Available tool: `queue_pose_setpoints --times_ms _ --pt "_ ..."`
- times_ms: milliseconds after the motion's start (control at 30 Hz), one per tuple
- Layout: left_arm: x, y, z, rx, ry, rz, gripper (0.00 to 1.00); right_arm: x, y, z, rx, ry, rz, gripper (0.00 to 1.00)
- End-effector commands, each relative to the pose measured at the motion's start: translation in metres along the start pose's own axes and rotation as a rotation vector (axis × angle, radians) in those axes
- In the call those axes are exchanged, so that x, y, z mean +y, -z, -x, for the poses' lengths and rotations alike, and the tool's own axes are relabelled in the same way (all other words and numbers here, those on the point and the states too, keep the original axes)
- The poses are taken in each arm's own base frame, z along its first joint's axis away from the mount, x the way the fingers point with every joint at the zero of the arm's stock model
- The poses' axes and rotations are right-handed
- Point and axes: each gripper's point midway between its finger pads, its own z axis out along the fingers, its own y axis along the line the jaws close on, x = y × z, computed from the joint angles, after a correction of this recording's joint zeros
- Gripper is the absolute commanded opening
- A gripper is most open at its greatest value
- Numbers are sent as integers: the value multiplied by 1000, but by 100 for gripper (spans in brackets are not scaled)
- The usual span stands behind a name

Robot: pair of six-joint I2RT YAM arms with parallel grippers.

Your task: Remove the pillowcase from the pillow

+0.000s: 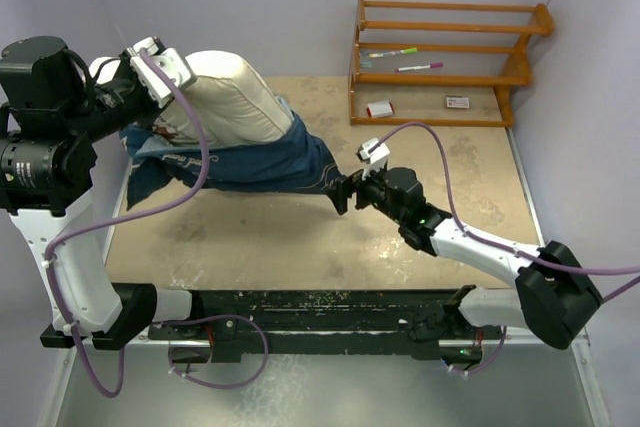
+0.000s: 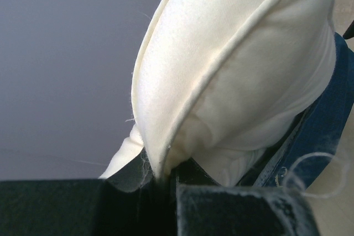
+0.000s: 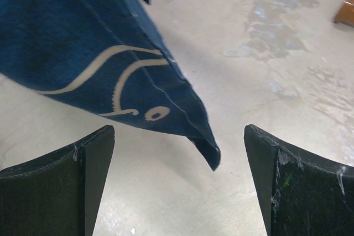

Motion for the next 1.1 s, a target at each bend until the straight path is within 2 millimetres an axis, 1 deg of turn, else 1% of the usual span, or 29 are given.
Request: queue_pose_setpoints --times_ms 0,33,100,167,233,267,333,367,467,500,533,567,600,700,800,900,1067 --pt "18 24 60 -200 -181 94 0 41 3 11 -21 161 259 100" --pt "18 25 61 -202 -182 95 0 51 4 8 -9 183 330 99" --pt "19 26 62 -201 -179 98 0 61 -2 1 18 226 404 97" --pt "19 27 63 -202 -178 99 0 59 -13 -6 44 230 398 92" --pt "18 28 64 -205 -181 100 0 53 -23 -14 62 233 362 84" --pt "19 29 64 -204 -184 103 0 49 -26 -17 63 227 339 76" --pt "22 31 66 -203 -187 118 0 37 -33 -27 64 177 271 56" --pt "25 31 67 -203 -184 128 0 34 -34 -35 77 158 252 47" --pt "35 34 73 -211 -166 173 0 25 -35 -65 122 83 206 28" --pt "37 36 76 -218 -159 189 0 23 -35 -71 124 52 191 18" --pt "41 38 78 -224 -154 211 0 20 -33 -78 133 31 176 6" --pt "44 40 80 -231 -144 231 0 17 -33 -82 135 -1 150 0" --pt "48 42 82 -234 -142 256 0 13 -30 -87 138 -57 121 0" --pt "60 49 88 -251 -153 322 0 9 -25 -94 122 -133 84 0" --pt "77 58 97 -264 -169 415 0 5 -21 -103 128 -206 46 0" --pt "93 73 107 -281 -200 516 0 -9 -17 -110 126 -273 -45 0" --pt "104 95 119 -292 -264 623 0 -25 -7 -117 125 -368 -162 0"
